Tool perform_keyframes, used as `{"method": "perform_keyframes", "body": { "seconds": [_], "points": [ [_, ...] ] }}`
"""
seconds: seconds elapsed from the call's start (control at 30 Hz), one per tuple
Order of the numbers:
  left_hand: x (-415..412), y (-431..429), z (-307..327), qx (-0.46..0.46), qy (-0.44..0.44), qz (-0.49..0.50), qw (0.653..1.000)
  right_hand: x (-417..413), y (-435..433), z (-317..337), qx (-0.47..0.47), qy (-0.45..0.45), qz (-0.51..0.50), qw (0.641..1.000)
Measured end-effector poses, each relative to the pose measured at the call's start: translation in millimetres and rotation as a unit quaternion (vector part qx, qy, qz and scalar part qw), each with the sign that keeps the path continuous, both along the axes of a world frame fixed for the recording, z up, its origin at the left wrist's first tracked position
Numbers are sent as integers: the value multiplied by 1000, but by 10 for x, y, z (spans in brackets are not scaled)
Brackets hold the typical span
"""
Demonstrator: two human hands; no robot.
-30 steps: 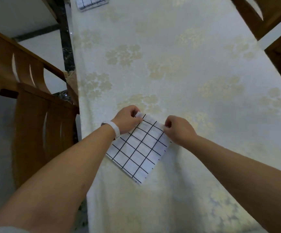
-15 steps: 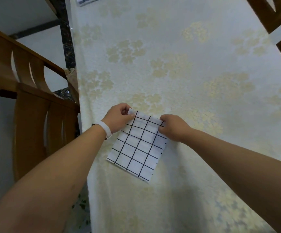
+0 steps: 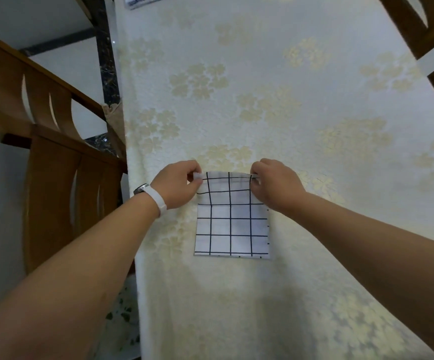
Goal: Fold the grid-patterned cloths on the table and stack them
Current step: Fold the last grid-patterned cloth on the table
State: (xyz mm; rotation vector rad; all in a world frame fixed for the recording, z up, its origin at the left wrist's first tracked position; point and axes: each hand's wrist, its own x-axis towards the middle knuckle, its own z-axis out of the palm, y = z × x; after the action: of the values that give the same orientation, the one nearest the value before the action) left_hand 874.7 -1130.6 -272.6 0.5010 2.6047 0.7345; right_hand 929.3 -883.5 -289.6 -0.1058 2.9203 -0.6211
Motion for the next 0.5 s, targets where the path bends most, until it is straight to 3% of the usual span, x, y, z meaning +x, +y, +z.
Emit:
{"method": "perform_keyframes", "body": {
  "seconds": [0.27, 0.5],
  "points": [
    [522, -152, 206, -39, 82, -75, 993, 532, -94, 299, 35, 27, 61, 997],
    [1160, -273, -52, -93, 194, -148, 965, 1129, -226, 151, 105, 12, 147, 983]
  ]
}}
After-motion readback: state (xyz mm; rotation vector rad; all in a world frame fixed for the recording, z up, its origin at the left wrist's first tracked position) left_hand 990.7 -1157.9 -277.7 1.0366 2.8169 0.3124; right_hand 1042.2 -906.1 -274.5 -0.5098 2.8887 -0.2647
